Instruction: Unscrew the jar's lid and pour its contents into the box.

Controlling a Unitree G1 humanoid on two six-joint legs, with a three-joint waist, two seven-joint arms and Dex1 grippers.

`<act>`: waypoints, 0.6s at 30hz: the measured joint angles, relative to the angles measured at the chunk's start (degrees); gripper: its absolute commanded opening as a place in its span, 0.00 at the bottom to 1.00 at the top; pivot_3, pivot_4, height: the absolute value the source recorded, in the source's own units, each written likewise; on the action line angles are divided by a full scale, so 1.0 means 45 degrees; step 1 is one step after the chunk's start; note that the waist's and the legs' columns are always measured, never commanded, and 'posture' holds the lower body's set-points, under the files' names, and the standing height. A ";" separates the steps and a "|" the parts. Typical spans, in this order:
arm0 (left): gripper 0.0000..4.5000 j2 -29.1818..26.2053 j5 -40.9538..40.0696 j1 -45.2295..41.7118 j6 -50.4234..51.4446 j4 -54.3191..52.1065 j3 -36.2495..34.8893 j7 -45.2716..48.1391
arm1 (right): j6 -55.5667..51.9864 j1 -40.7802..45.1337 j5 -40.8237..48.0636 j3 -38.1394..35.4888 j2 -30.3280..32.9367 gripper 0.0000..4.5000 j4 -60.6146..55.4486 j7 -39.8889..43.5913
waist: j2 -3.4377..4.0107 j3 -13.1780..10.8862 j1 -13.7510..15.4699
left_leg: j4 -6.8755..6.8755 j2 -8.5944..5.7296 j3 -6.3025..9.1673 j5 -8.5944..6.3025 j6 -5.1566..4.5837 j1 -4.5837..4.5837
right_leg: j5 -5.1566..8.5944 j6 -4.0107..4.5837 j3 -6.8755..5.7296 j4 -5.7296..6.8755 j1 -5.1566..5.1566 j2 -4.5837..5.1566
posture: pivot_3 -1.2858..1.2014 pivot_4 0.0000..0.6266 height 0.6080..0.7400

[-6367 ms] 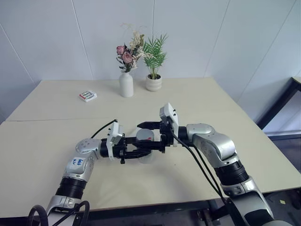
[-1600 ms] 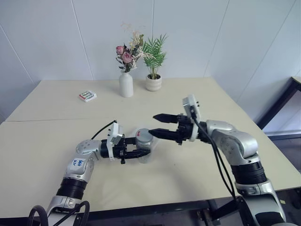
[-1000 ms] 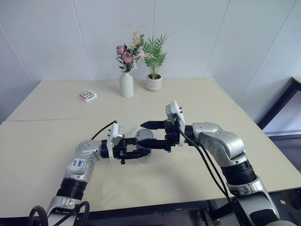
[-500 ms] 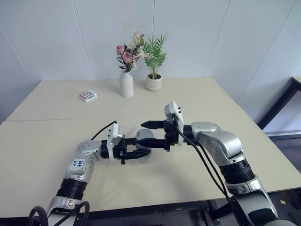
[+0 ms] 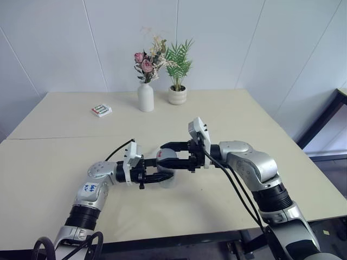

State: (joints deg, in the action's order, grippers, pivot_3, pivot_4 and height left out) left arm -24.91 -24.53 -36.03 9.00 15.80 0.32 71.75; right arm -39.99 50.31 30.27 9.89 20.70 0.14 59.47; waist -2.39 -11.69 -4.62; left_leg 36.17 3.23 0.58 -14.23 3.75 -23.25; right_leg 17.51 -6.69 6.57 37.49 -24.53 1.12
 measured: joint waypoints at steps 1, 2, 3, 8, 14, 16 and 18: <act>0.45 0.0000 0.0000 0.0000 -0.0006 0.0000 0.0000 0.0000 | 0.0000 0.0000 -0.0003 0.0000 0.0000 0.57 0.0000 0.0010 | 0.0000 0.0000 0.0002 | 0.0001 0.0000 0.0000 0.0000 0.0000 0.0000 | 0.0000 0.0000 -0.0001 0.0000 0.0000 0.0000 | 0.52 0.24 1.00; 0.45 0.0000 0.0000 0.0000 -0.0010 0.0000 0.0000 0.0000 | 0.0000 0.0000 -0.0005 0.0000 0.0000 0.57 0.0000 0.0017 | 0.0000 0.0000 0.0002 | 0.0001 0.0000 0.0000 0.0000 0.0000 0.0000 | 0.0000 0.0000 0.0000 0.0000 0.0000 0.0001 | 0.52 0.24 1.00; 0.45 0.0000 0.0000 0.0000 -0.0012 0.0000 0.0001 0.0000 | 0.0005 0.0000 -0.0009 0.0000 0.0000 0.57 0.0000 0.0019 | 0.0000 0.0000 0.0002 | 0.0001 0.0000 0.0000 0.0000 0.0000 0.0000 | 0.0000 0.0000 0.0000 0.0000 0.0000 0.0001 | 0.52 0.24 1.00; 0.45 -0.0002 -0.0012 0.0000 -0.0020 -0.0002 -0.0049 0.0012 | -0.0014 0.0000 0.0024 -0.0059 -0.0101 0.57 0.0015 -0.0034 | 0.0000 0.0000 -0.0006 | 0.0000 0.0000 0.0000 0.0000 0.0000 0.0000 | 0.0000 0.0000 -0.0001 0.0000 0.0000 0.0000 | 0.52 0.24 1.00; 0.45 -0.0024 -0.0184 0.0002 0.0046 -0.0077 -0.0295 -0.0049 | -0.0945 0.0042 0.0891 -0.0946 -0.0923 0.57 0.0281 -0.0737 | 0.0000 0.0000 -0.0010 | 0.0001 0.0001 0.0001 0.0000 0.0000 0.0000 | 0.0000 0.0000 -0.0001 0.0003 0.0000 0.0001 | 0.52 0.24 1.00; 0.45 -0.0040 -0.0161 0.0054 0.0053 -0.0191 -0.0106 0.0000 | -0.1308 0.0440 0.1480 -0.1618 -0.1296 0.57 0.0505 -0.1196 | 0.0011 -0.0007 -0.0010 | 0.0001 -0.0001 0.0000 0.0001 0.0001 0.0000 | 0.0000 0.0000 0.0000 0.0007 -0.0001 0.0004 | 0.52 0.24 1.00; 0.45 -0.0036 -0.0158 0.0110 0.0059 -0.0286 0.0000 0.0030 | -0.1633 0.0929 0.2007 -0.2274 -0.1458 0.57 0.0577 -0.1602 | 0.0011 -0.0007 -0.0003 | -0.0001 0.0001 0.0002 0.0001 0.0001 0.0000 | 0.0000 0.0000 -0.0003 0.0007 -0.0001 0.0004 | 0.52 0.24 1.00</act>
State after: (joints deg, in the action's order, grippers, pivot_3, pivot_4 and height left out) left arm -25.07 -25.24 -35.54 9.27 14.52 0.32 71.88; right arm -47.34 54.49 39.30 -0.34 14.14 2.73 52.26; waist -2.34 -11.72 -4.63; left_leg 36.17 3.23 0.59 -14.23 3.75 -23.25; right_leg 17.51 -6.69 6.56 37.52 -24.53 1.14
